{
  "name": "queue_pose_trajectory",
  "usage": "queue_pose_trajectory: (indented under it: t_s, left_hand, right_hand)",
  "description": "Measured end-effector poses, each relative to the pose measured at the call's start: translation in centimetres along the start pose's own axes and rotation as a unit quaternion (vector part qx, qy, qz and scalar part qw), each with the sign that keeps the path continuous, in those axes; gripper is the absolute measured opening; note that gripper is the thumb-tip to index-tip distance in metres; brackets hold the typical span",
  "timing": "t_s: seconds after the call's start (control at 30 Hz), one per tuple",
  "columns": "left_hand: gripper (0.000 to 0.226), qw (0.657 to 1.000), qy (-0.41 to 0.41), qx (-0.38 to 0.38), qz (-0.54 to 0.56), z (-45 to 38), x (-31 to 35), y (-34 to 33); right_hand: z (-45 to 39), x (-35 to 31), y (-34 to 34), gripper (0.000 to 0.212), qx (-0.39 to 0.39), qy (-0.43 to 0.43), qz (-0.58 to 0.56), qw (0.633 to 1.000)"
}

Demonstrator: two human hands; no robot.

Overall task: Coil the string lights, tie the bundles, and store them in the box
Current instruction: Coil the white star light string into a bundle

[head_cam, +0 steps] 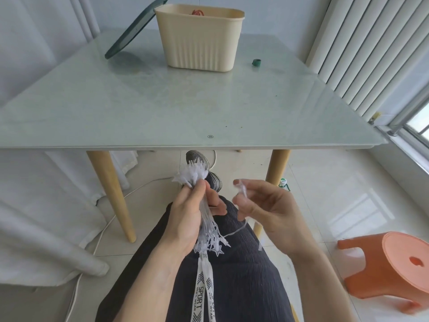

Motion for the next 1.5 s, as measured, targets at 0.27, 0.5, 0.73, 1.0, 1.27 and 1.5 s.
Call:
queue_pose_trajectory:
  t_s: [0.27,0.5,0.73,1.0,1.27,1.5]
  left_hand:
    - [0.035,0.998,0.029,-0.054,-0.027,0.3,-0.7,-1.5]
    - [0.033,0.995,0.043,-0.077,-0.049,0.3,-1.2,-2.1]
    - [0.039,0.995,0.030,-0.073,-0.063,0.4,-0.9,-2.0]
    - [0.034,0.997,0.030,-0.052,-0.037,0.5,-0.6,-2.3]
    - [0.026,0.997,0.045,-0.037,-0.054,0.3,-1.3,-1.6]
    - [0.028,0.991,0.032,-0.044,-0.124,0.4,-1.2,-1.5]
  right_hand:
    - [-0.6,-1.1,-0.3,0.014,0.116,0.043,0.032,0.992]
    - [-0.7,-0.6,1.0,0.015,0.166,0.036,0.067,0.983]
    - [-0.6,-0.7,-0.5,0.019,0.099,0.033,0.060,0.993]
    - [-0.3,-1.0,-0.6,0.013,0.130,0.032,0.079,0.988]
    - [0.5,-0.6,-0.5,0.011,0.200,0.015,0.140,0.970]
    - [0.4,0.2,-0.8,0.009,0.198,-0.016,0.151,0.968]
Point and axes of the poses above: each hand's wrist, its own z-axis away from the middle knuckle, its own y-axis out of the back of the hand, x = y × z, the point moved 10 cm from there along -z, towards the middle knuckle, and after that the axes turned 5 degrees about -x, right-handed, at the moved point
